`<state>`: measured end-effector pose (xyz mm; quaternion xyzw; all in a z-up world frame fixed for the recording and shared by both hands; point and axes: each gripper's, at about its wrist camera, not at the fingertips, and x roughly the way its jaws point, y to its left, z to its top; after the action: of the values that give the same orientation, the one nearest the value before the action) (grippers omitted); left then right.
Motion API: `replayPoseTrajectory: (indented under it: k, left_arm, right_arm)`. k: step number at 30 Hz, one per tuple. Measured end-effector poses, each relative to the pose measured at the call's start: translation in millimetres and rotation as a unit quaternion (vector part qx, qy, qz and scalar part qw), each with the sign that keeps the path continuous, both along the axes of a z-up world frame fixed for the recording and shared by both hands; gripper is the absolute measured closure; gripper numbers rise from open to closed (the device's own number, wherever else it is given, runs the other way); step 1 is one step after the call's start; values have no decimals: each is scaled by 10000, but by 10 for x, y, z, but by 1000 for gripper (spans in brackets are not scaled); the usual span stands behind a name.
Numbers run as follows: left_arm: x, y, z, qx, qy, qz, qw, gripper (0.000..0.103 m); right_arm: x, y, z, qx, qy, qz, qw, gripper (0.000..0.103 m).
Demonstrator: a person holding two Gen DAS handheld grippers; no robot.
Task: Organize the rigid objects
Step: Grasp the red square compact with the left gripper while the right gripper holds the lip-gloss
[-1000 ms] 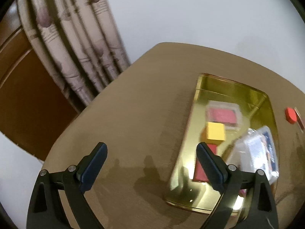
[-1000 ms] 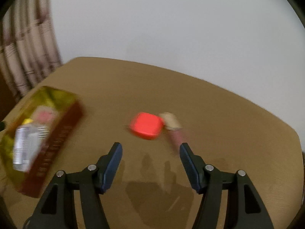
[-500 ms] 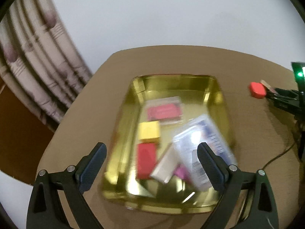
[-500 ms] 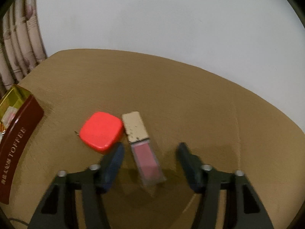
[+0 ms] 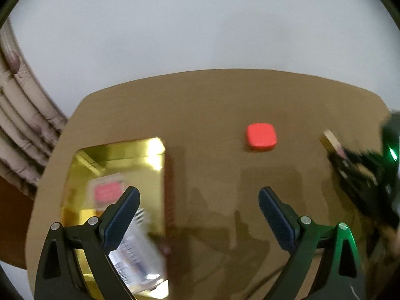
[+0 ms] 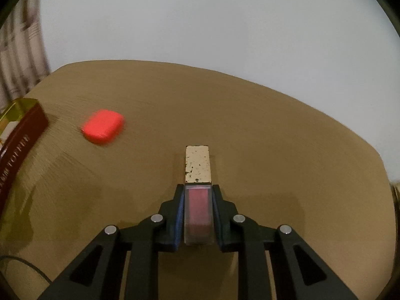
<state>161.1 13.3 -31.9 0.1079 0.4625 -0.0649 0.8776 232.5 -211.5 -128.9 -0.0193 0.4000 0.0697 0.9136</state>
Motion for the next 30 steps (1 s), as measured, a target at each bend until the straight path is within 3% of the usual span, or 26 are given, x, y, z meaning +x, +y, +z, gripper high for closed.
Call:
replayPoseTrajectory:
  k: [4, 8, 13, 19, 22, 26, 28, 30]
  left_arm:
    - [177, -233, -107, -44, 54, -95, 9999, 8]
    - [361, -524, -260, 34, 80, -326, 9994, 8]
    - [679, -673, -412, -270, 280, -324, 9987, 8]
    - [869, -838, -567, -46, 325, -502, 9982, 11]
    - [964, -762, -671, -204, 533, -302, 9979, 24]
    - [1024, -636, -778, -523, 702, -99, 9961, 33]
    - [1004, -609, -756, -602, 619, -96, 9962, 51]
    - [992, -563, -744, -580, 574, -135, 9966, 60]
  right_arm:
    - [-325, -442, -82, -60, 1, -446, 9990, 83]
    - [-473, -795, -134, 444, 68, -789, 9959, 83]
    - [-470, -543, -133, 191, 53, -790, 9967, 82]
    - [-478, -554, -120, 277, 68, -783, 9965, 82]
    - [-375, -408, -108, 270, 73, -779, 9966, 82]
    - [-361, -428, -131, 294, 77, -777, 9965, 82]
    - [-370, -452, -116, 290, 75, -783, 9965, 82]
    - [-385, -459, -84, 280, 75, -785, 9965, 82]
